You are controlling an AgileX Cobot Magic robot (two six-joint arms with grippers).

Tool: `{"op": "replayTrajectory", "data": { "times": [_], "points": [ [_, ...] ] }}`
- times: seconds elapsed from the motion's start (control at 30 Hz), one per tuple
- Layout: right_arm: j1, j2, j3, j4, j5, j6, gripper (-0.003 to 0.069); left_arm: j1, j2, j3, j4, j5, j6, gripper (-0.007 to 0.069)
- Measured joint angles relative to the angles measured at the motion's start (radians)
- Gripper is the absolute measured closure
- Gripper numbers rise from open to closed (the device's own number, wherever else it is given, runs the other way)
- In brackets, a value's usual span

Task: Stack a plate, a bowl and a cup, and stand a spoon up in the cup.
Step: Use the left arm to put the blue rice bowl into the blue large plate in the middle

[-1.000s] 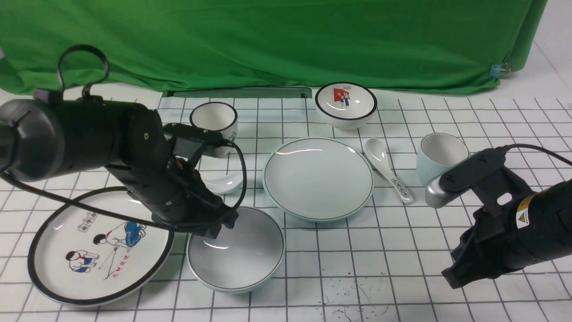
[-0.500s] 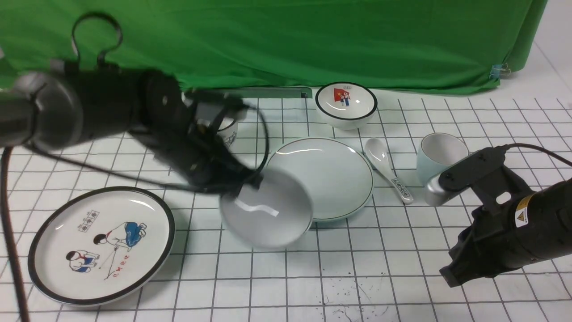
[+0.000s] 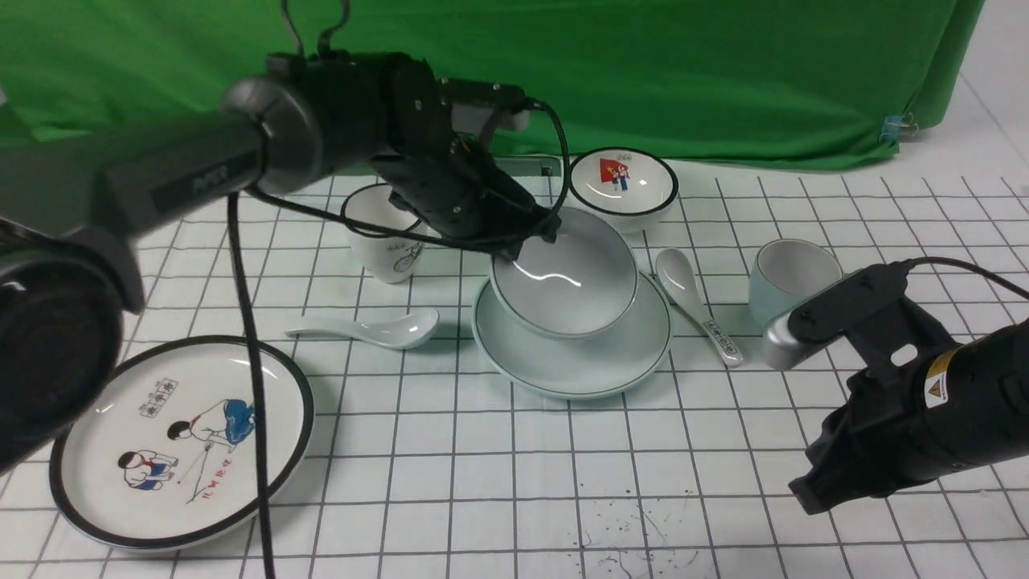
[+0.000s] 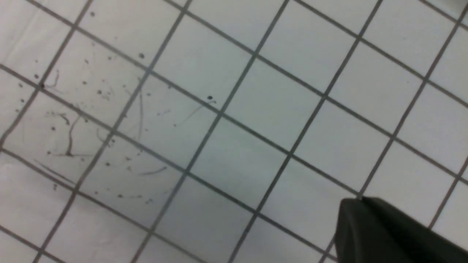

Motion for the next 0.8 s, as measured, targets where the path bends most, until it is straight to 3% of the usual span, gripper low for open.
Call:
{"op": "replayTrajectory", "data": {
  "times": [0.2,0.33,0.47,0.63,0.7,0.73,0.8],
  "points": [
    [0.0,0.001,0.0,0.001,0.0,0.0,0.0638,0.0,0.021,-0.009,-0.005,0.007,-0.008,0.0632],
    [0.0,0.002,0.0,0.008,0.0,0.014,0.0638,0.0,0.021,-0.012,-0.01,0.02,-0.012,0.0589],
    [-0.012,0.002,-0.007,0.013,0.017,0.037,0.063,0.0,0.021,-0.015,-0.017,0.055,-0.005,0.0449],
    [-0.099,0.004,-0.072,0.016,0.039,0.069,0.0575,0.0,0.019,-0.015,-0.025,0.074,-0.004,0.027],
    [-0.166,0.006,-0.142,0.017,0.039,0.082,0.0513,0.0,0.004,-0.015,-0.026,0.097,-0.003,0.0179],
    [-0.171,0.008,-0.149,0.017,0.039,0.082,0.0513,0.0,0.004,-0.015,-0.026,0.097,-0.003,0.0179],
    [-0.225,0.032,-0.226,0.017,0.037,0.079,0.0438,0.0,-0.04,-0.015,-0.003,0.118,-0.003,0.0141]
  ]
}}
